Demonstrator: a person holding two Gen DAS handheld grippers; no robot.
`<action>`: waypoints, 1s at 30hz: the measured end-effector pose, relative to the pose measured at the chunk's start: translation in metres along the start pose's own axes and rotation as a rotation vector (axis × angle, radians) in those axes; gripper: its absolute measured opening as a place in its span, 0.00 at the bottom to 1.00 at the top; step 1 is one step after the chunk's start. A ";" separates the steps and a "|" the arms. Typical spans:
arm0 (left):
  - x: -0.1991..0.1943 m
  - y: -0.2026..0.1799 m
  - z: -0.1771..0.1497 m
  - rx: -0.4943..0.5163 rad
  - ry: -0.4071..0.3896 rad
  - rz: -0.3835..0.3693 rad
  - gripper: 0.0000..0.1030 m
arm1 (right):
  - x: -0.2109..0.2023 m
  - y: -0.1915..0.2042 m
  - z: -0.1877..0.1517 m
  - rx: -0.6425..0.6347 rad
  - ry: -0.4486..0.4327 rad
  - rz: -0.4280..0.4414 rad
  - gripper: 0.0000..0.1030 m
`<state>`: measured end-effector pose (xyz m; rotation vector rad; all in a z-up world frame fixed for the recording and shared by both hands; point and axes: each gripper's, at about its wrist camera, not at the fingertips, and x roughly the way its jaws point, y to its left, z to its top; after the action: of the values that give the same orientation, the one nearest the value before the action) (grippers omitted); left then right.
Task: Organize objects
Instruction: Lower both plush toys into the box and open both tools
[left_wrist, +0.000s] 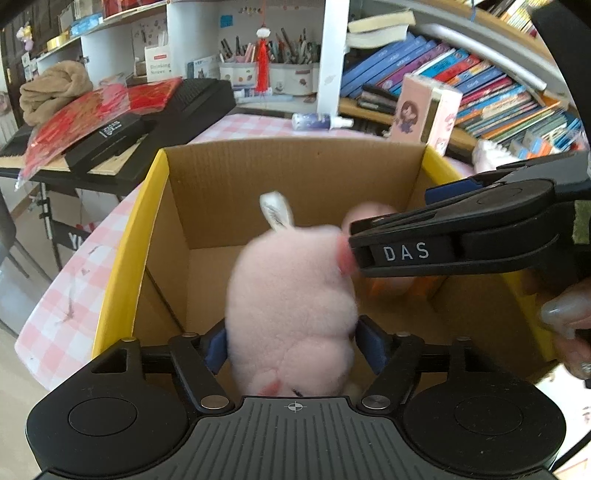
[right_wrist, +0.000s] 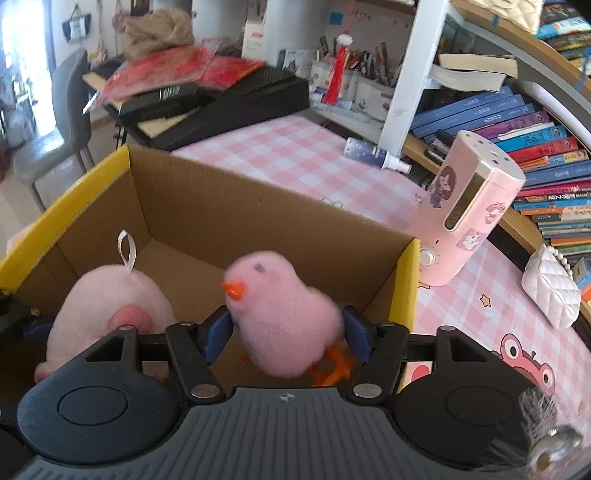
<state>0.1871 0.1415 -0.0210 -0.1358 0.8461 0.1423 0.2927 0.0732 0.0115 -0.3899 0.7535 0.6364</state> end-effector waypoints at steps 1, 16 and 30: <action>-0.004 0.000 0.000 -0.003 -0.016 -0.011 0.77 | -0.004 0.000 -0.001 0.002 -0.017 -0.006 0.71; -0.079 0.013 -0.009 -0.038 -0.259 0.012 0.89 | -0.098 -0.004 -0.029 0.194 -0.263 -0.117 0.71; -0.125 0.027 -0.065 -0.039 -0.265 0.028 0.91 | -0.160 0.031 -0.102 0.252 -0.281 -0.223 0.71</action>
<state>0.0527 0.1481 0.0285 -0.1384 0.5814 0.1988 0.1317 -0.0213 0.0574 -0.1451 0.5046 0.3695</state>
